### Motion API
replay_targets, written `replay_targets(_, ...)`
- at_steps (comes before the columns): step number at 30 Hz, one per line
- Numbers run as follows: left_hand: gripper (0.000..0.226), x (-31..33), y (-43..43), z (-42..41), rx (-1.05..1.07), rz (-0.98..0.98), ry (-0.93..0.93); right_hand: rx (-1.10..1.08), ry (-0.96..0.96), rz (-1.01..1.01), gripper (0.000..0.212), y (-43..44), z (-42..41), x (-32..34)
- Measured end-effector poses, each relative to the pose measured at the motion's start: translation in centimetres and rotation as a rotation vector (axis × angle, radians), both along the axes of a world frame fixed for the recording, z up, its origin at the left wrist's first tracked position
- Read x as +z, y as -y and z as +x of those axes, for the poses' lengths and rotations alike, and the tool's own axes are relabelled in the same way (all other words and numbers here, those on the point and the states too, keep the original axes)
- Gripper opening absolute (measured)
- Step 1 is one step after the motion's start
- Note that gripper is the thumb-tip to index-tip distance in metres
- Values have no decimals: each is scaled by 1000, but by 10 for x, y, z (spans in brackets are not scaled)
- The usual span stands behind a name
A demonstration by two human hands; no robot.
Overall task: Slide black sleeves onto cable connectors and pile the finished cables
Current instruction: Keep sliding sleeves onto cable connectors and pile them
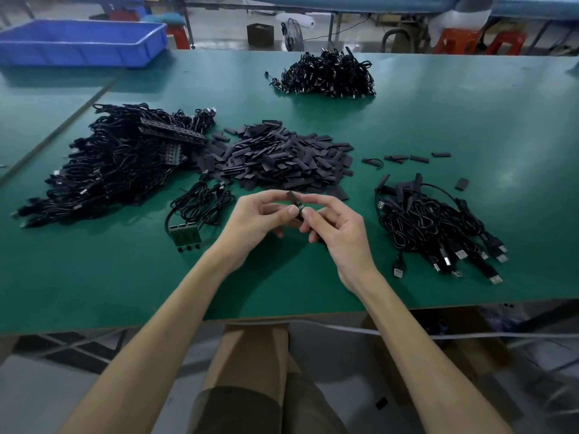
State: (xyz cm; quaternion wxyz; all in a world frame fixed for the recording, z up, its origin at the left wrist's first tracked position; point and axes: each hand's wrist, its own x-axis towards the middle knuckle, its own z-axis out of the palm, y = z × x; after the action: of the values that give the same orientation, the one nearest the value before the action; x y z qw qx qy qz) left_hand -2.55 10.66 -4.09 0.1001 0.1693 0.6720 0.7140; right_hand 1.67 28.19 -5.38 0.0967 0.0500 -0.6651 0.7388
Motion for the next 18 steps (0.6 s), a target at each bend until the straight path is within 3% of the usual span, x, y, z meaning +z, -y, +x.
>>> replay_targets(6,26,-1,5,-1,13,247,144,12,33,-32,11,-2,0,-1)
replay_targets(18,30,-2,2,5,23,257,176,38,40,-11,12,-4,3,0)
